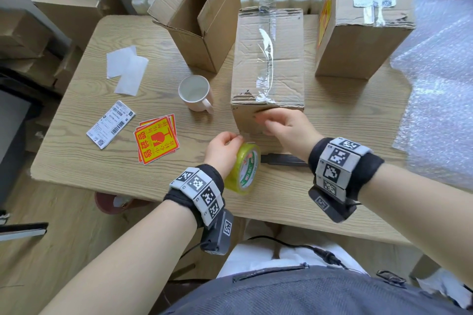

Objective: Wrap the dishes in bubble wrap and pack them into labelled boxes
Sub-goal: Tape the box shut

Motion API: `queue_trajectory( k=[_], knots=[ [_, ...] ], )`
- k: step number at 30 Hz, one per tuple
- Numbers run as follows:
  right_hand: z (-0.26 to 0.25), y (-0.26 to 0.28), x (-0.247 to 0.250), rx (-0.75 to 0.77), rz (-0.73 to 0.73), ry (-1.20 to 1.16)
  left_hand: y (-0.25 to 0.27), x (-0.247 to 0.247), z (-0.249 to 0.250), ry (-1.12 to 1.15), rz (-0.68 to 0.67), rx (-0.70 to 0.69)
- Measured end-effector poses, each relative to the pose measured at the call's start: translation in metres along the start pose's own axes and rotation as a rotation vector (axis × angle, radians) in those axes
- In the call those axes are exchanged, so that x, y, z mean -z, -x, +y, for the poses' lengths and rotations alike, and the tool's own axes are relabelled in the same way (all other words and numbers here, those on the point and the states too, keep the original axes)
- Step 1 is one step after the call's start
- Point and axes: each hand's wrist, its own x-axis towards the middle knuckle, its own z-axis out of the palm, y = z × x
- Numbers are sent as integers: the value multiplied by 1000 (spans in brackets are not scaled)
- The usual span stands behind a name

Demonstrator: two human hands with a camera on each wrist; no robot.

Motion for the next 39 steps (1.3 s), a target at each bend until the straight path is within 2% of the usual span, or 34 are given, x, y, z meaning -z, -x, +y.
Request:
queue_trajectory(
  k=[3,5,10,14,21,24,27,33,39],
  knots=[
    [12,-2,1,-225,-13,-146,2,3,-1,10,-7,-26],
    [16,0,1,-262,-23,-99,3,5,-2,3,-27,-57],
    [8,3,0,-205,-121,-77,9,1,1,-12,-98,-133],
    [9,1,1,-170,-53,38,12,-3,8,-20,-120,-167],
    [9,7,-2,-41,54,63,12,-7,8,-98,-147,-195],
    [13,10,-6,-64,70,-2,10,-6,9,-138,-133,-175],
    [15,10,-4,-91,18,-29,13,-7,6,-87,-160,-136],
    [13,10,5,-59,-105,39,20,2,17,259,-197,39],
    [12,12,1,-21,-133,90,17,5,23,246,-220,119]
  ],
)
